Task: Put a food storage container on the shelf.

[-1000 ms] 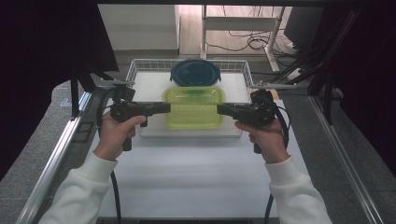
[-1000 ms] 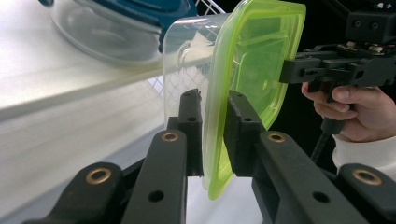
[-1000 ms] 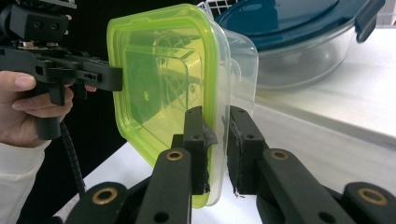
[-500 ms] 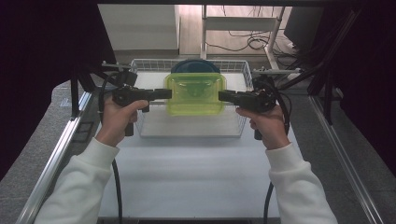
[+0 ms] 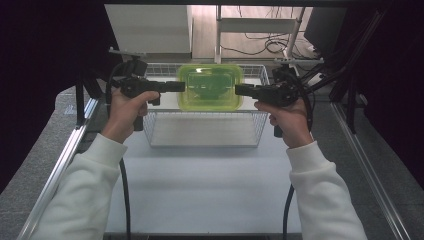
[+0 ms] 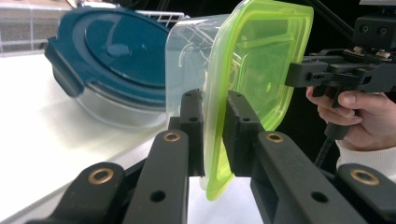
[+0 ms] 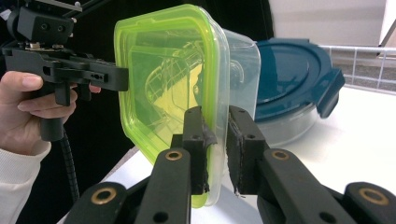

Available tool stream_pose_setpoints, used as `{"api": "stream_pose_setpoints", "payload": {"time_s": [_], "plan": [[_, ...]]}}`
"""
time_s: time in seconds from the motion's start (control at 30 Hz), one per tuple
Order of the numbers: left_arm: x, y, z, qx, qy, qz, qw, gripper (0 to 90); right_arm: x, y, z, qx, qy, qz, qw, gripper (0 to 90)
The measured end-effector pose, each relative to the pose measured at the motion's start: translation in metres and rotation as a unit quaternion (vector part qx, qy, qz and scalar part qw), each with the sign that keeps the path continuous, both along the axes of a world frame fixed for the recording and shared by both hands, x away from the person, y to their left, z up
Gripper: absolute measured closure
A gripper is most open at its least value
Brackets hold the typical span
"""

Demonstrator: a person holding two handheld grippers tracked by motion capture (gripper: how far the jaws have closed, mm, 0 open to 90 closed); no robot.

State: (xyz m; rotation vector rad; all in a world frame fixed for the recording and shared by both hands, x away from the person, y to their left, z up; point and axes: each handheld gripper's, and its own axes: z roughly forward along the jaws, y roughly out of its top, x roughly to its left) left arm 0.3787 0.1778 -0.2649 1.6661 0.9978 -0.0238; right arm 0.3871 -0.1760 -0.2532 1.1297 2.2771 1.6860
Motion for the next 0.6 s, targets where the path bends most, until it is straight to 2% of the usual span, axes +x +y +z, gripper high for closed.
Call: {"api": "stream_pose_setpoints", "payload": {"time_s": [0.17, 0.3, 0.5, 0.6], "plan": [[0.004, 0.001, 0.011, 0.001, -0.003, 0.001, 1.0000, 79.5, 0.005, 0.001, 0.012, 0.000, -0.002, -0.001, 1.0000, 77.9], [0.007, 0.001, 0.016, 0.004, -0.004, 0.002, 1.0000, 79.5, 0.008, 0.002, 0.016, -0.001, -0.002, -0.002, 1.0000, 78.0], [0.019, 0.001, 0.023, 0.010, 0.005, 0.006, 0.9999, 79.5, 0.021, 0.003, 0.020, 0.002, 0.010, -0.005, 0.9999, 78.2], [0.029, 0.002, 0.027, 0.013, 0.010, 0.007, 0.9998, 79.6, 0.031, 0.004, 0.022, 0.007, 0.024, -0.008, 0.9997, 78.3]]}}
